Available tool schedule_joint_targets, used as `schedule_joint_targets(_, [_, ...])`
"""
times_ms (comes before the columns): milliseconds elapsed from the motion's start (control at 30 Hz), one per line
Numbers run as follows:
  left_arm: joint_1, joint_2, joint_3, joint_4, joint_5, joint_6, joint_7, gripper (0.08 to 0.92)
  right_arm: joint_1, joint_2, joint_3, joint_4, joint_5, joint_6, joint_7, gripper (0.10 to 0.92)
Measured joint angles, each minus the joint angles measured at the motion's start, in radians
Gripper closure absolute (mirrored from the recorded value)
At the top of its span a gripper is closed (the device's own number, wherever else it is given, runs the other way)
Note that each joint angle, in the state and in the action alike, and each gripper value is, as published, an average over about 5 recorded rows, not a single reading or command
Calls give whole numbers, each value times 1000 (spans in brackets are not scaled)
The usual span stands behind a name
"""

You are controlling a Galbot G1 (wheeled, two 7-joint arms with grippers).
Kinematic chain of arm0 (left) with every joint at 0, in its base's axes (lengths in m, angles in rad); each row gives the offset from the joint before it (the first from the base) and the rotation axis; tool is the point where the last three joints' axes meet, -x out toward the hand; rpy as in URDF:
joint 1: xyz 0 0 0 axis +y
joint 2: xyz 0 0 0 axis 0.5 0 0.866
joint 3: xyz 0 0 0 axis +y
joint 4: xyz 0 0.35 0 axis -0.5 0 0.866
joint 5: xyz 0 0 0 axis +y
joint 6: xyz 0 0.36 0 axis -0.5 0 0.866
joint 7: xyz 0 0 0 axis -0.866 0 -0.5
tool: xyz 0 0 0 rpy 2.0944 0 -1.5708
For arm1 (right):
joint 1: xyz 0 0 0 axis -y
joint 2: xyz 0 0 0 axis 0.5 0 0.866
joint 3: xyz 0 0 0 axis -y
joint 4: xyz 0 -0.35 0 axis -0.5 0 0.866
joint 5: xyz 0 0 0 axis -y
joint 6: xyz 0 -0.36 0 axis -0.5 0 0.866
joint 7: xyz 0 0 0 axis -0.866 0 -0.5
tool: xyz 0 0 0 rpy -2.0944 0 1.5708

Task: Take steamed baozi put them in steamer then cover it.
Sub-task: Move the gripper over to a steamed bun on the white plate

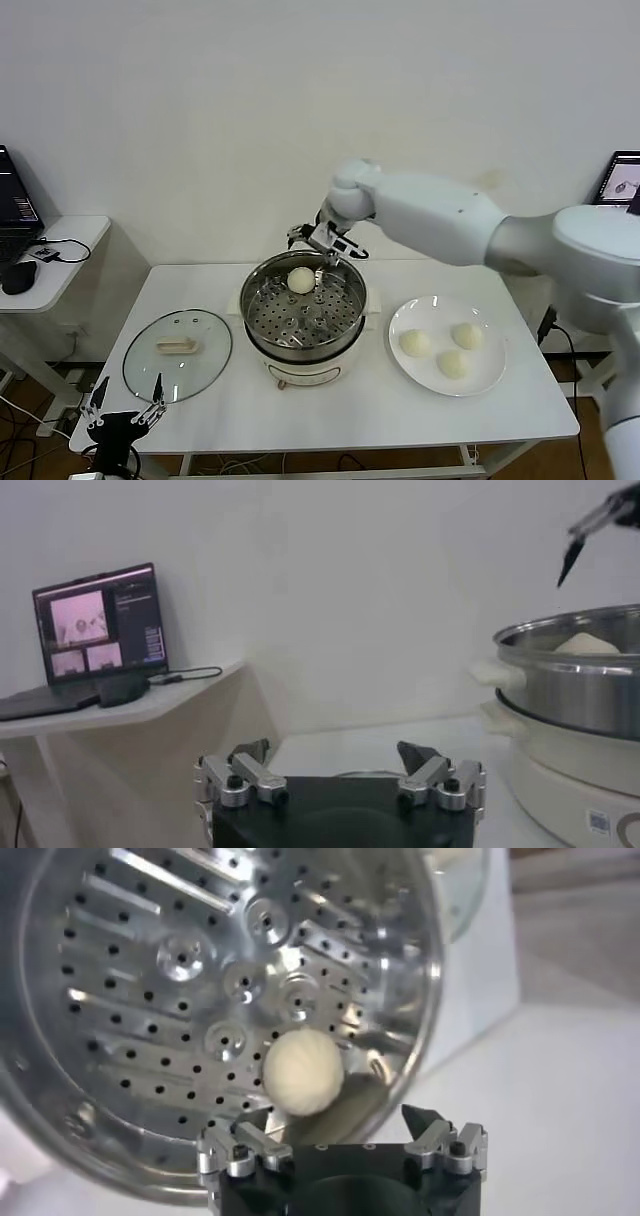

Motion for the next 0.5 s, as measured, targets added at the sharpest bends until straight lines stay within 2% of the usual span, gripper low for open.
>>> schedule_joint_targets(267, [-4,17,12,-2,-2,0,-2,177,35,-221,3,186,74,-223,-55,203])
schedule_joint_targets(500, [-20,37,0,16,-16,-1,-2,177,8,-404,10,289,81,-338,-84,203])
